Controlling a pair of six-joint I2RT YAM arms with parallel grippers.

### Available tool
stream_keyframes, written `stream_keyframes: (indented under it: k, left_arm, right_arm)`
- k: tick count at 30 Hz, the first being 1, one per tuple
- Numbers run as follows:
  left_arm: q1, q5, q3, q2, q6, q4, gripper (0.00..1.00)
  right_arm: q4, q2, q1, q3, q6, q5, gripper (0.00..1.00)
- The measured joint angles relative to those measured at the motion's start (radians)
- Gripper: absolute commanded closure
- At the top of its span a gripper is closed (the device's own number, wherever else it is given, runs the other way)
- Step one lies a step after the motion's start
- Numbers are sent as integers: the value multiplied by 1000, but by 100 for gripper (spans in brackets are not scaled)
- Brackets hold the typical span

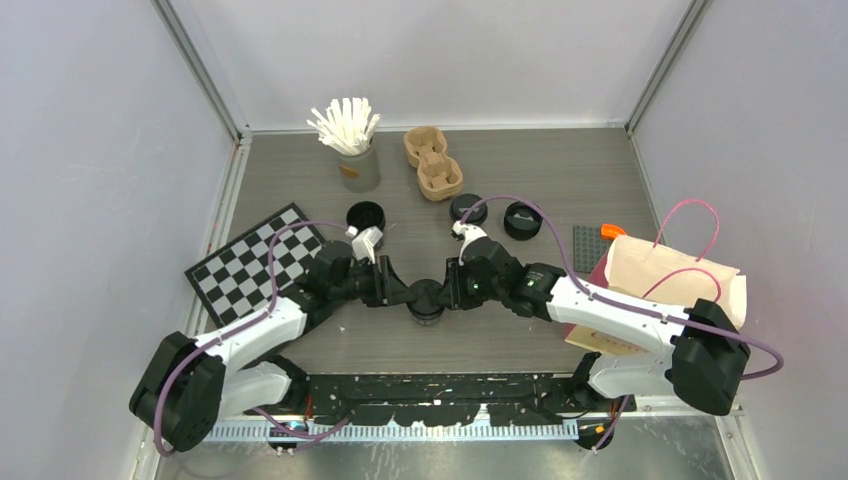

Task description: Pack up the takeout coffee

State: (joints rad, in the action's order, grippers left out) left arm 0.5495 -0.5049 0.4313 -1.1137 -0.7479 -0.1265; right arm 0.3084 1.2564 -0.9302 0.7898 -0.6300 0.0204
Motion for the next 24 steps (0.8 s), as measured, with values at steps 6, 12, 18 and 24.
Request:
stream_keyframes:
  k: [6,12,18,24]
  left_arm:
    - [0,0,-17,8,-11,-21,62]
    - [2,17,-30,42,-42,-4,62]
    - [23,57,-30,112,-54,88,62]
    - [27,62,-37,121,-78,89,62]
  right_arm:
    - [-51,-1,0,-30,-6,-5,72]
    - [-104,0,2,-52,-13,-11,70]
    - [-117,18,2,-44,-10,-16,64]
    - [-76,51,11,8,31,-10,66]
